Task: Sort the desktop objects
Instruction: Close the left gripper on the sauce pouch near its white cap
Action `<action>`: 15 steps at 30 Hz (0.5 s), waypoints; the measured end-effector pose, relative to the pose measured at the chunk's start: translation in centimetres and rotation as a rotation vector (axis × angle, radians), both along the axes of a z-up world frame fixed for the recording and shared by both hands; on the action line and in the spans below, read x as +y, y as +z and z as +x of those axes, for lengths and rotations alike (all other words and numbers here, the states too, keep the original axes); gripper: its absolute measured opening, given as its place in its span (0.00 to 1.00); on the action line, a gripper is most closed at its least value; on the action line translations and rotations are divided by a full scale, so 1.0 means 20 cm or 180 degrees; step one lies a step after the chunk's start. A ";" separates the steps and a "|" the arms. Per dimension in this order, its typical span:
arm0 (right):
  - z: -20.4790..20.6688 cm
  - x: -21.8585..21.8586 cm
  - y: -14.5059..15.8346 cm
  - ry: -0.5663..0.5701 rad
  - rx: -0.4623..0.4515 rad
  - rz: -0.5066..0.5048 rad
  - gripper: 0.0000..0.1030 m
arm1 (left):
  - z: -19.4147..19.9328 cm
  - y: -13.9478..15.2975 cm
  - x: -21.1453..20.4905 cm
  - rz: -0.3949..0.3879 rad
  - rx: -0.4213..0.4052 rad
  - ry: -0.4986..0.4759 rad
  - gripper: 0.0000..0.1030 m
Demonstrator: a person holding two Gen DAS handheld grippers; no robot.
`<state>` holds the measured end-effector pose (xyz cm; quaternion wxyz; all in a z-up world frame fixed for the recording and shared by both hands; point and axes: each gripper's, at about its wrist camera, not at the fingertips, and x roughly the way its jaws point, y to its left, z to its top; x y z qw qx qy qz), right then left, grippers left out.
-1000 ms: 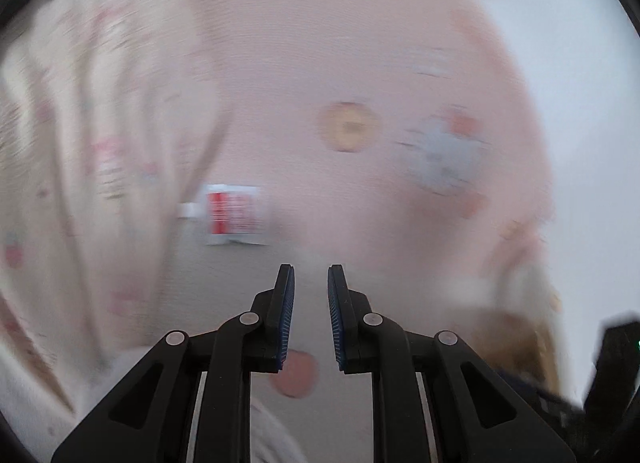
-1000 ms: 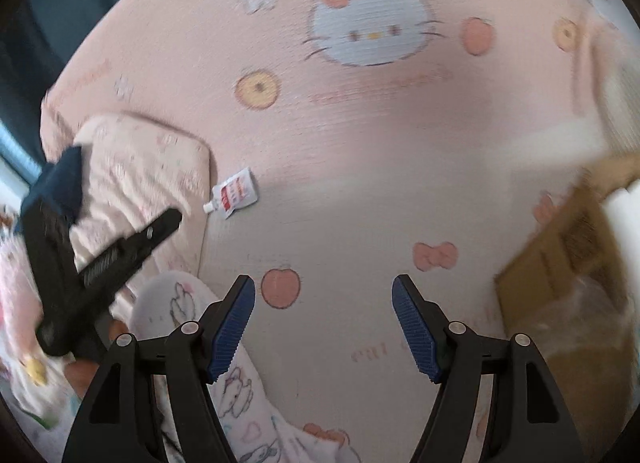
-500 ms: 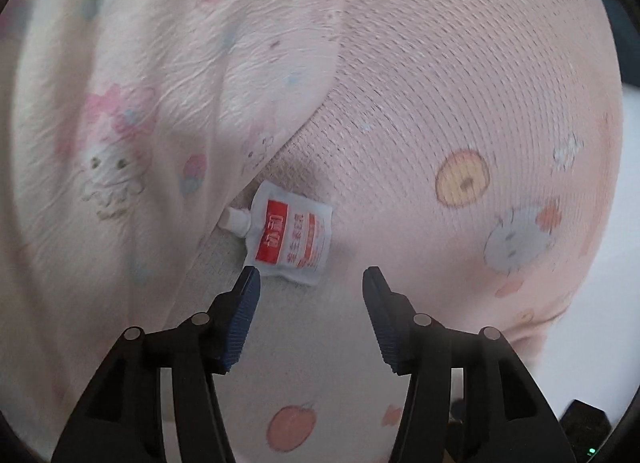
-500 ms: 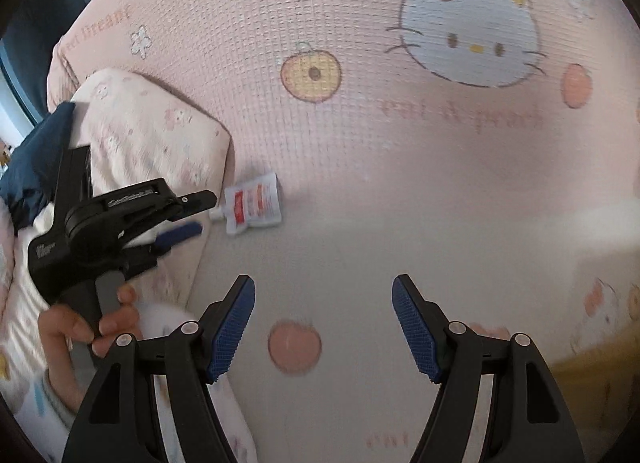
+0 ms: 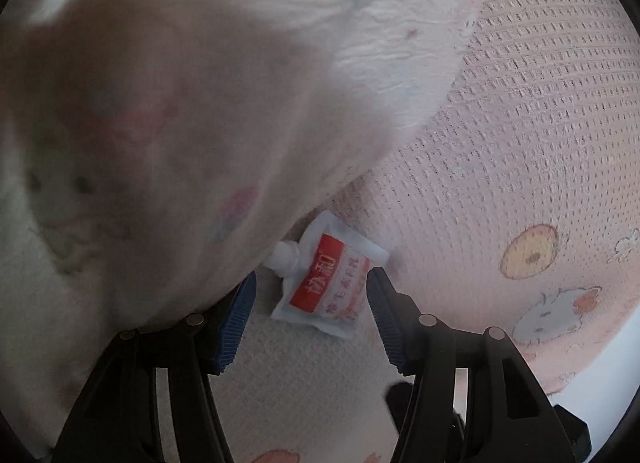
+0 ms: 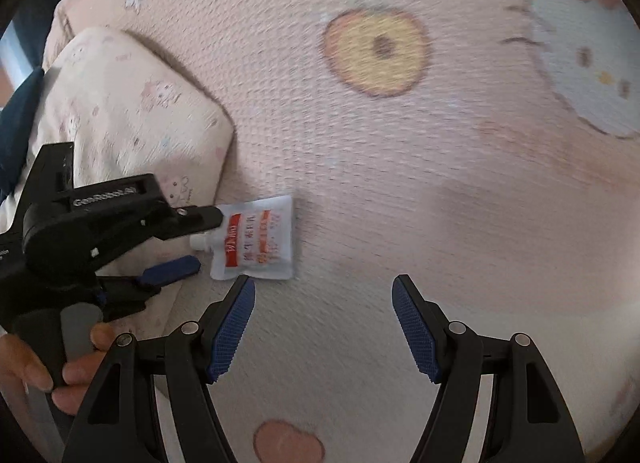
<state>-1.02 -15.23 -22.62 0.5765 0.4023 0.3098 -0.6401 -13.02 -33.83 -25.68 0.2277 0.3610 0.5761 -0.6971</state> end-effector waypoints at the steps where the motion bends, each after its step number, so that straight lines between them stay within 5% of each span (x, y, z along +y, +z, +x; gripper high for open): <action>1: 0.00 -0.02 -0.02 0.0005 0.0004 0.0013 0.67 | -0.01 0.00 0.00 -0.0014 0.0000 -0.0010 0.60; 15: 0.01 -0.19 -0.20 0.0463 -0.0229 0.0076 0.61 | 0.03 -0.02 0.03 -0.0176 -0.0023 0.0098 0.53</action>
